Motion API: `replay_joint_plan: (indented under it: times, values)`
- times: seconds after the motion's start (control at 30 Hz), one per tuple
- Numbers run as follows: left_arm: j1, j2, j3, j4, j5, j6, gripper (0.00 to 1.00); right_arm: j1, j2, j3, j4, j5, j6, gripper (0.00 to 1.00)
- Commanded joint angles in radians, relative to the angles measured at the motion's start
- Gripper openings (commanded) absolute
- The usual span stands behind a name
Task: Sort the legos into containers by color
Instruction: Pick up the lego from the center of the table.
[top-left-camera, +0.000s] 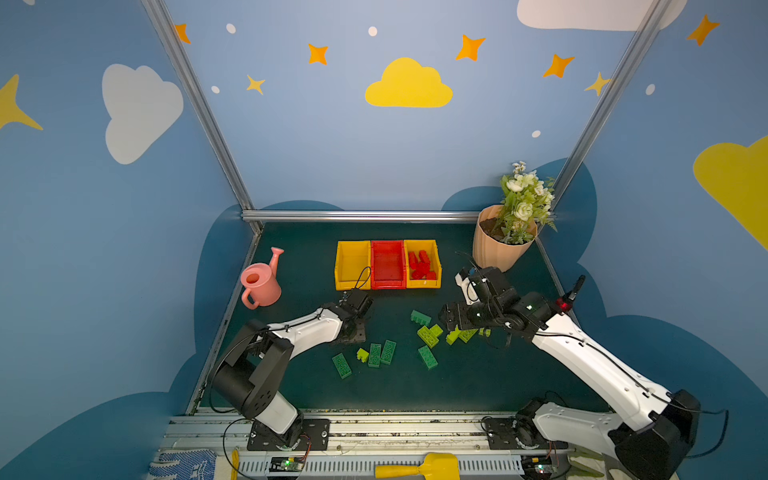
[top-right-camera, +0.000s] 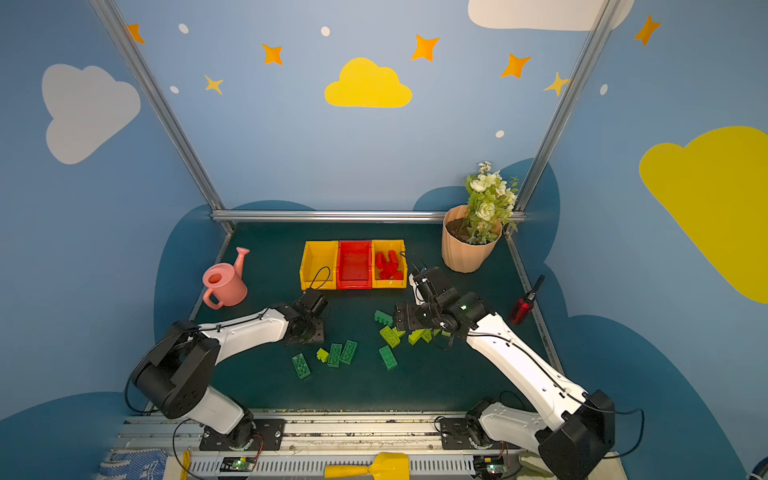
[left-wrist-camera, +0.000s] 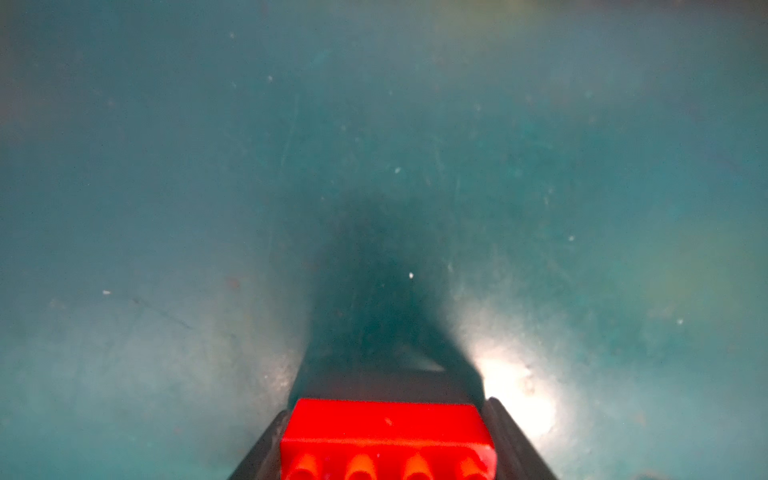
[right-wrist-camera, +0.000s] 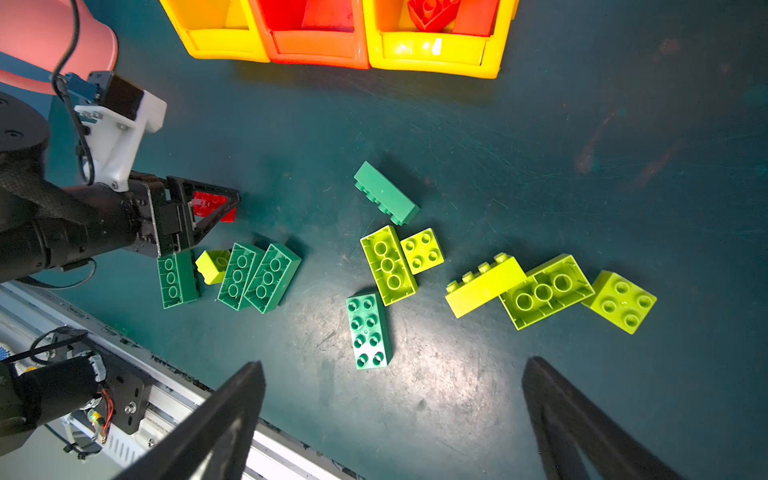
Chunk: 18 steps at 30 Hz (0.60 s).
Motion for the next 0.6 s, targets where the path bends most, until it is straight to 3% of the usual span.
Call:
replay_joint_plan:
  times: [0.0, 0.3, 0.57]
  values:
    - [0.001, 0.009, 0.032, -0.041, 0.016, -0.004, 0.49, 0.003, -0.006, -0.008, -0.006, 0.013, 0.009, 0.96]
    - [-0.003, 0.025, 0.305, -0.147, 0.027, 0.047, 0.48, 0.002, -0.039, -0.032, 0.014, 0.03, 0.021, 0.96]
    - [-0.033, 0.279, 0.741, -0.211, 0.09, 0.115, 0.47, -0.028, -0.114, -0.075, 0.001, 0.037, 0.027, 0.96]
